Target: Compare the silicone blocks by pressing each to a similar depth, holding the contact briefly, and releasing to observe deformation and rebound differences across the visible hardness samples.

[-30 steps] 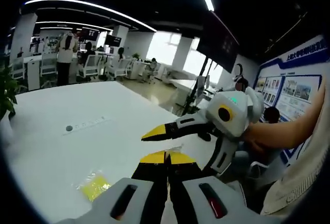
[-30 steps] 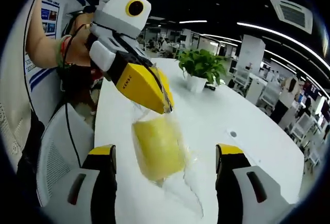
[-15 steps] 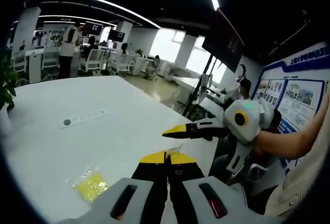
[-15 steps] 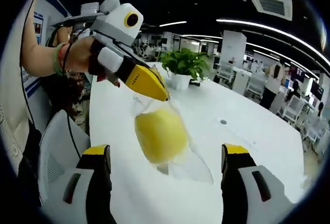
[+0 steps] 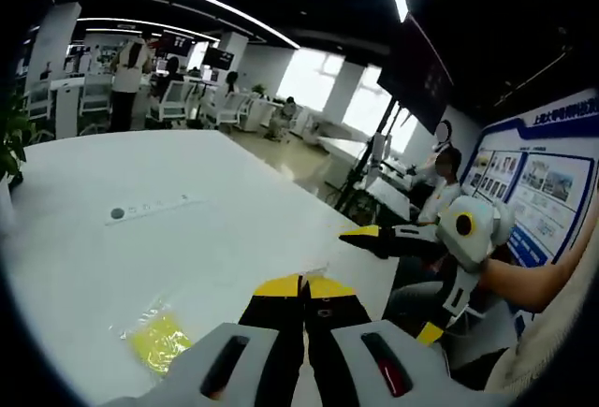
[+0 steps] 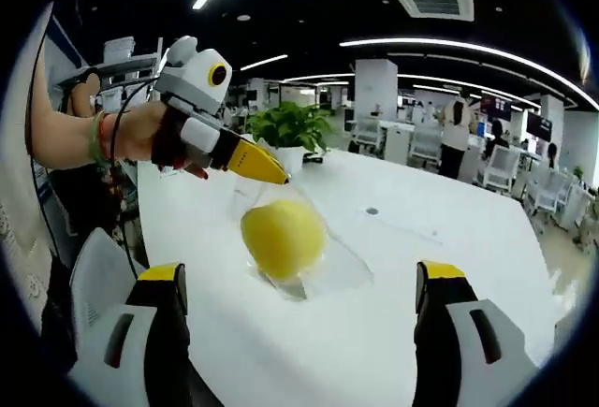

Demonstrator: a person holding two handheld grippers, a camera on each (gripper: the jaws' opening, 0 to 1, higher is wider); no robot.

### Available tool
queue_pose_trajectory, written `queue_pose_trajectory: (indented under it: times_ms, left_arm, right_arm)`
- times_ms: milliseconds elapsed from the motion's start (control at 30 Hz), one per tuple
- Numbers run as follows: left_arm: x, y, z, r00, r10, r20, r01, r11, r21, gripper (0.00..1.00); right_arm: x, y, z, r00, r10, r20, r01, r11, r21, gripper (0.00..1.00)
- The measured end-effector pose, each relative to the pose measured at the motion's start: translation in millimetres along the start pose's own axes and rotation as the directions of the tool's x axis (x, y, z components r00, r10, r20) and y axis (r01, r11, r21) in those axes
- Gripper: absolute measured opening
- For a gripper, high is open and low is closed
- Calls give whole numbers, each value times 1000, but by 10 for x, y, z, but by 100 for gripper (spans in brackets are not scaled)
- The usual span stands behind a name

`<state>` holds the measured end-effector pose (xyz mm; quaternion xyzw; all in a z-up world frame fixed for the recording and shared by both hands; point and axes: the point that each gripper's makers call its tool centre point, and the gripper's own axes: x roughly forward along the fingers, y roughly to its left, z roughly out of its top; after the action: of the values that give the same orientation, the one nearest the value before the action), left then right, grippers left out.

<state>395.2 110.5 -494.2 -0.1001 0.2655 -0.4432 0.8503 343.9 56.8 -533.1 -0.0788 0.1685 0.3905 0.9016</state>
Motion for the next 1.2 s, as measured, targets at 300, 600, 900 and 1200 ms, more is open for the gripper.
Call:
queue_pose_trajectory:
  times_ms: [300,600,900,1200]
  left_arm:
    - [150,13,-24,1000,4,-17,-4,1000,-19,0]
    - [392,69,-115,999,17,-50,-17,1000,-15,0]
    - [685,83,-247,998,-7,-57,2,995,-96,0]
    - [950,150,-420,997,-47,-68,31,976,-215,0]
  right_arm:
    - [-170,37,-20,998,-46,36,45,998,32,95]
    - [-310,63,-108,995,-83,52,80,995,61,92]
    - [-396,14,-344,994,-105,16,103,990,95,90]
    - [-401,-55,-434,994,-113,2,112,986,120,90]
